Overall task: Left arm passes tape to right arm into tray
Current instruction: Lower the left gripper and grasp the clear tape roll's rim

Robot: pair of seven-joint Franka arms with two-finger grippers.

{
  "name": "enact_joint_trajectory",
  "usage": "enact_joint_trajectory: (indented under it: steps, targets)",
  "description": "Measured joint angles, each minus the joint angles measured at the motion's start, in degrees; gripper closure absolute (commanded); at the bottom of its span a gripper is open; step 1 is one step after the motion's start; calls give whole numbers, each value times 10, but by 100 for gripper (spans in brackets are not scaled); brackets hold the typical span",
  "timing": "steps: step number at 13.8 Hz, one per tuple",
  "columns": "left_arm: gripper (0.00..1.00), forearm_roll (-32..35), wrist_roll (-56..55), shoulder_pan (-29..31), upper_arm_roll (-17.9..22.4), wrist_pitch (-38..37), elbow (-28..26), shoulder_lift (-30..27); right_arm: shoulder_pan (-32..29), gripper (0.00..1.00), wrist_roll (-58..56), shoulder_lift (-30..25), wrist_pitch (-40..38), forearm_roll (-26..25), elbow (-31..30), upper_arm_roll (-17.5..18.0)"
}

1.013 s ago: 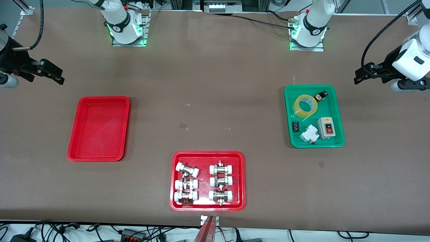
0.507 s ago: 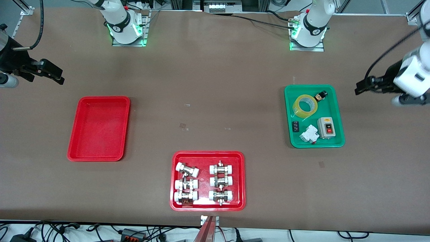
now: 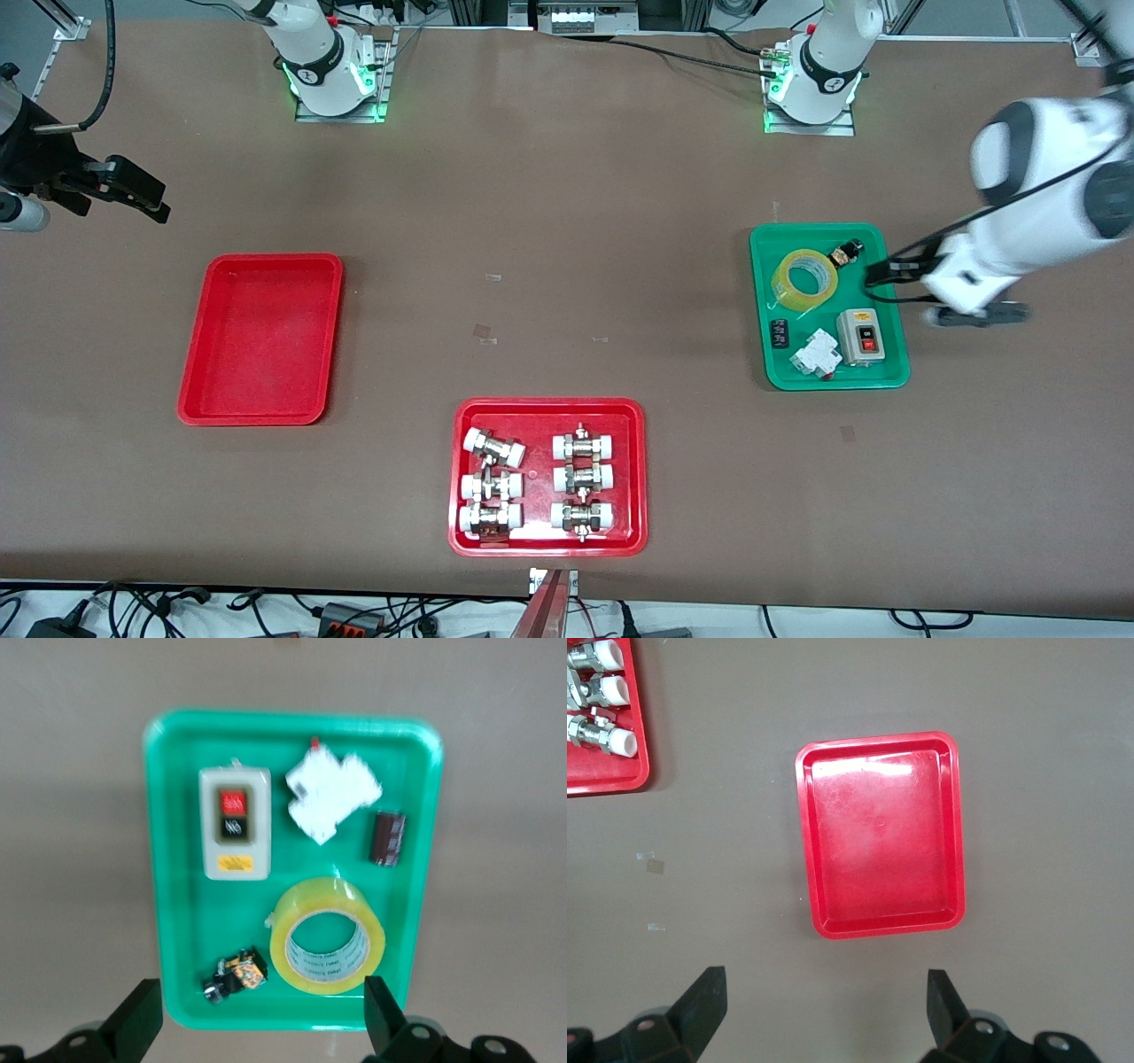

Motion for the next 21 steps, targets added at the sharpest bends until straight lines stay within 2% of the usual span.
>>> enact_joint_trajectory:
  steps: [2,4,8,11,12,13,14,15,17,21]
  targets:
    - [0,0,0,-1,-10,96,-94,-3,0,0,0,0,0,0,0,0]
    - [0,0,-5,-1,-18,166,-156,0,0,0,0,0,0,0,0,0]
    - [0,0,-7,-1,-19,219,-180,39,0,0,0,0,0,0,0,0]
    - [21,0,-7,-1,-19,231,-179,63,0,0,0,0,-1,0,0,0]
    - [32,0,-7,-1,-19,237,-179,66,0,0,0,0,-1,0,0,0]
    - [60,0,-7,-1,-19,242,-179,70,0,0,0,0,-1,0,0,0]
    - [81,0,-8,-1,-19,245,-179,73,0,0,0,0,-1,0,0,0]
    - [95,0,-8,0,-19,246,-179,75,0,0,0,0,-1,0,0,0]
    - [99,0,-8,1,-19,245,-179,76,0,0,0,0,-1,0,0,0]
    - [99,0,-7,5,-20,199,-158,75,0,0,0,0,-1,0,0,0]
